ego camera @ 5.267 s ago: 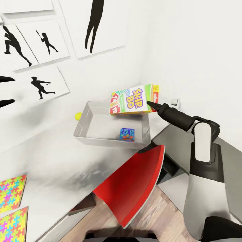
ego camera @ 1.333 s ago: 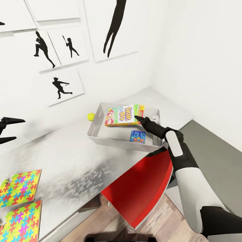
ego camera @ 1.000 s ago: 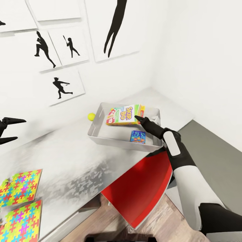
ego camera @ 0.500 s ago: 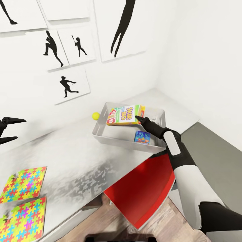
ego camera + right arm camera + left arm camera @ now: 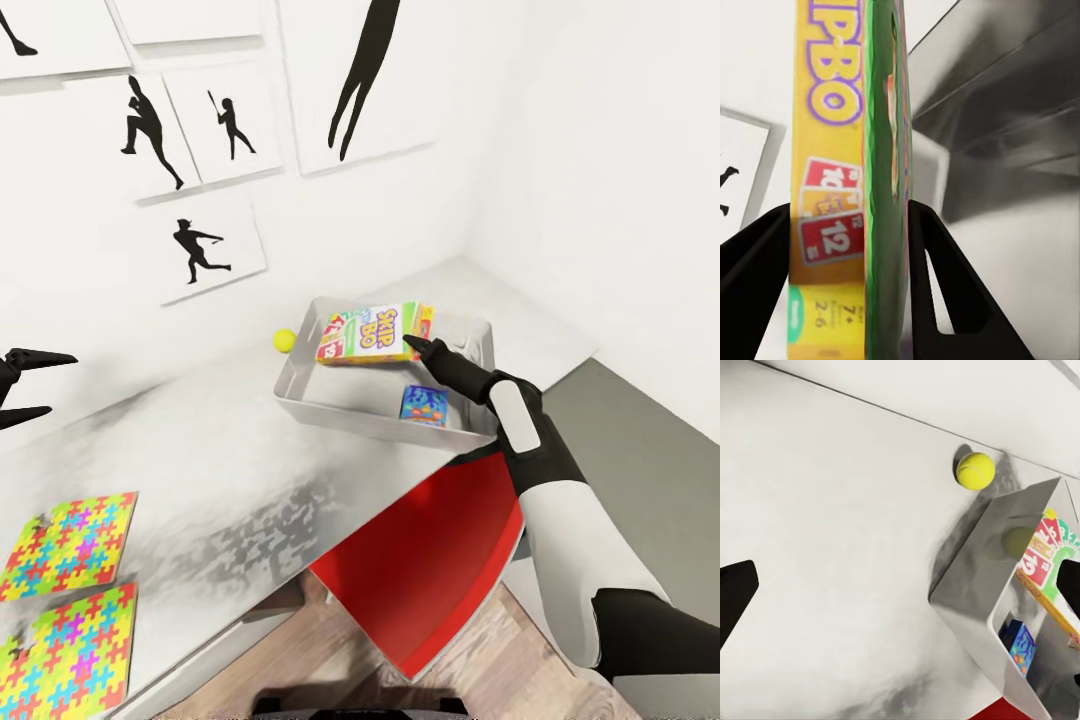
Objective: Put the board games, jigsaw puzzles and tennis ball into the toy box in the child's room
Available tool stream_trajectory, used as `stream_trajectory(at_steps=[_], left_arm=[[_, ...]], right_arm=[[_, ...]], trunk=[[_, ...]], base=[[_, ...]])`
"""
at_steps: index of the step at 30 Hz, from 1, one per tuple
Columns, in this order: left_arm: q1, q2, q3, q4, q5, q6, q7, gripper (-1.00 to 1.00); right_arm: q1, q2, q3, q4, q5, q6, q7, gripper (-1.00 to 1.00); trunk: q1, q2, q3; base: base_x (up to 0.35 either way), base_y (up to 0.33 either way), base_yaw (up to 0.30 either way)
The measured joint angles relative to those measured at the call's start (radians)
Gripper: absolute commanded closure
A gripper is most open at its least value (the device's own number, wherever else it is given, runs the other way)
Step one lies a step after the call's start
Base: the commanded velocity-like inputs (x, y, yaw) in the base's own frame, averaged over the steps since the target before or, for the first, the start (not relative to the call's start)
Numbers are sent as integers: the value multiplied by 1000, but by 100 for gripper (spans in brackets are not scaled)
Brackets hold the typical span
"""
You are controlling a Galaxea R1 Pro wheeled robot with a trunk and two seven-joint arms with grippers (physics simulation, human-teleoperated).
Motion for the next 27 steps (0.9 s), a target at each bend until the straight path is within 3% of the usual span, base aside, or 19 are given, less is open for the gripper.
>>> stream_trajectory(at_steps=[27], left_arm=[[-2,-1,1,-3,0,0,-3,-100]], right_arm=[[-16,5,1,0,0,13,0,100]], trunk=[[0,0,-29]], base=[[0,0,0]])
